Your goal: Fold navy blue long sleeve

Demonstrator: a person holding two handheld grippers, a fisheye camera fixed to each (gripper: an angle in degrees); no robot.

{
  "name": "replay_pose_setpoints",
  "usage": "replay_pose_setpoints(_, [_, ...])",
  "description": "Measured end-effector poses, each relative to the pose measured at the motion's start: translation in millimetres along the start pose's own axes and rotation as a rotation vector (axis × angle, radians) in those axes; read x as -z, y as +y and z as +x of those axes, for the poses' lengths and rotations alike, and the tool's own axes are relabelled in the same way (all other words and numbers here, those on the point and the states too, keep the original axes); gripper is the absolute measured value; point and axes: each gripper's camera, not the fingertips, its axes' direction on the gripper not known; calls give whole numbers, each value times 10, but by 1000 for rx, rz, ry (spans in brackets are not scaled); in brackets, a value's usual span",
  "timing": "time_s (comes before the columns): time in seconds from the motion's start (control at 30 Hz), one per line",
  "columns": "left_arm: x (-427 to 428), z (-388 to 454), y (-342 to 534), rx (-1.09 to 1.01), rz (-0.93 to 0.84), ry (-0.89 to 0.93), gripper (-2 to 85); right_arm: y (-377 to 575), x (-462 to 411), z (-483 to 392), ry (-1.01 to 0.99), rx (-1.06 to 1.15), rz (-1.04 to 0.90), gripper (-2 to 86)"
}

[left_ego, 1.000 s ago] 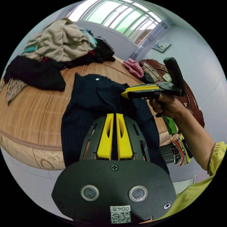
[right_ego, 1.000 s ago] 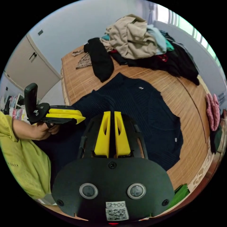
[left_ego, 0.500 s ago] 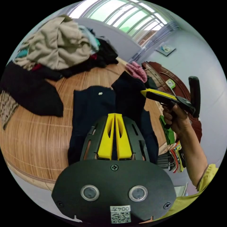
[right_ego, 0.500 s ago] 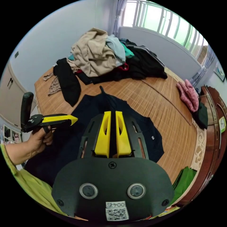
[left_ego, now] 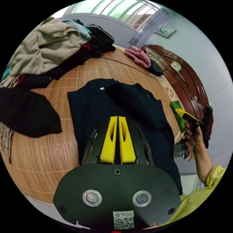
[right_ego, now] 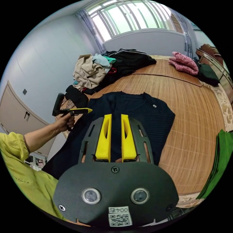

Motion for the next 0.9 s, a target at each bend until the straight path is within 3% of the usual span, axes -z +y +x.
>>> replay_pose_setpoints(0.17, [-63,68,-146,23,38,40,4,-23,-266,-232,69,154,-34,119])
replay_pose_setpoints(0.37, [-173,-84,-166,94,31,94,10,-68,-882,-447,324,438,-271,158])
replay_pose_setpoints(0.5, [-188,-216,-291,107,28,103,20,-48,-951,-202,526,501,-364,52])
replay_pose_setpoints(0.57, [-181,-263,-371,106,34,116,28,-76,-752,-35,435,469,-343,47])
replay_pose_setpoints(0.67, [-181,-318,-536,90,48,152,45,-143,-339,501,166,253,-302,45])
replay_pose_setpoints(0.73, [-209,-322,-663,53,56,164,64,-107,-132,1189,-161,-37,-287,46])
replay_pose_setpoints(0.8, [-308,-317,-860,9,26,142,82,41,-108,1720,-328,-280,-297,47])
replay_pose_setpoints(0.9, [-446,-327,-1131,-22,-10,144,92,347,-83,2260,-406,-455,-280,65])
